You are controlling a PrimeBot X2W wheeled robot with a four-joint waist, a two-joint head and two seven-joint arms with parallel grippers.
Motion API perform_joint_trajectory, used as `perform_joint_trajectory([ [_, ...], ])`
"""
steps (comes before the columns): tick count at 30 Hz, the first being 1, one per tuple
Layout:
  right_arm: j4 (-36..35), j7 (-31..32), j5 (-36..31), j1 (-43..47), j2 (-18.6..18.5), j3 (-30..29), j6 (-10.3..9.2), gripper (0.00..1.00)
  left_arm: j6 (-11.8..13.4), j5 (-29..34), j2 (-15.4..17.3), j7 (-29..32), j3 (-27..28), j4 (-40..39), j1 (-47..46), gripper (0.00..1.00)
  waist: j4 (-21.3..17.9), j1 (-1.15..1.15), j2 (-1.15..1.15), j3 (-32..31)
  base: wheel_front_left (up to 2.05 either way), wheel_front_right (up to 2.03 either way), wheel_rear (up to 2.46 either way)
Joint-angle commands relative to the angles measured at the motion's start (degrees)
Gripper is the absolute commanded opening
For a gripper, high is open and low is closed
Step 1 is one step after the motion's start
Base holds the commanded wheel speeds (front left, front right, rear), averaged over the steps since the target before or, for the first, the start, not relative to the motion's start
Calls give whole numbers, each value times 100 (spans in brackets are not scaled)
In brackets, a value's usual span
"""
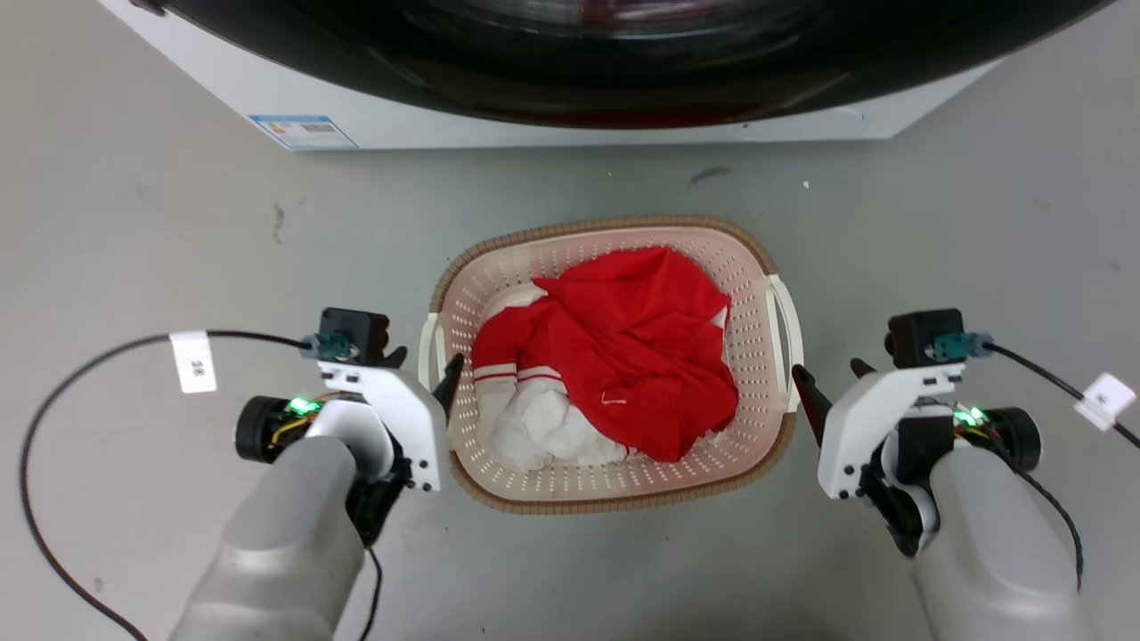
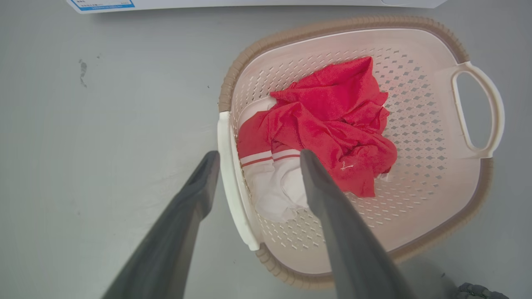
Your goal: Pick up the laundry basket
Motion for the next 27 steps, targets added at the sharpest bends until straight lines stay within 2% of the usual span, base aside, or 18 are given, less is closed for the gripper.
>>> perform_joint_trajectory([
  [1,79,-16,43,-133,10,21,-4,100,3,-52,51,21,-25,44,-106,100,-52,-1,0,102,0,0,0],
  [15,1930,-187,491,-1413,11,631,-4,100,2,-997,494,681,-830,587,-625,100,-192,-1,0,764,0,0,0],
  [27,2620,-273,1290,-2045,11,1482,-4,100,2,-1500,641,707,-1270,803,-856,100,-253,-1,0,1115,0,0,0],
])
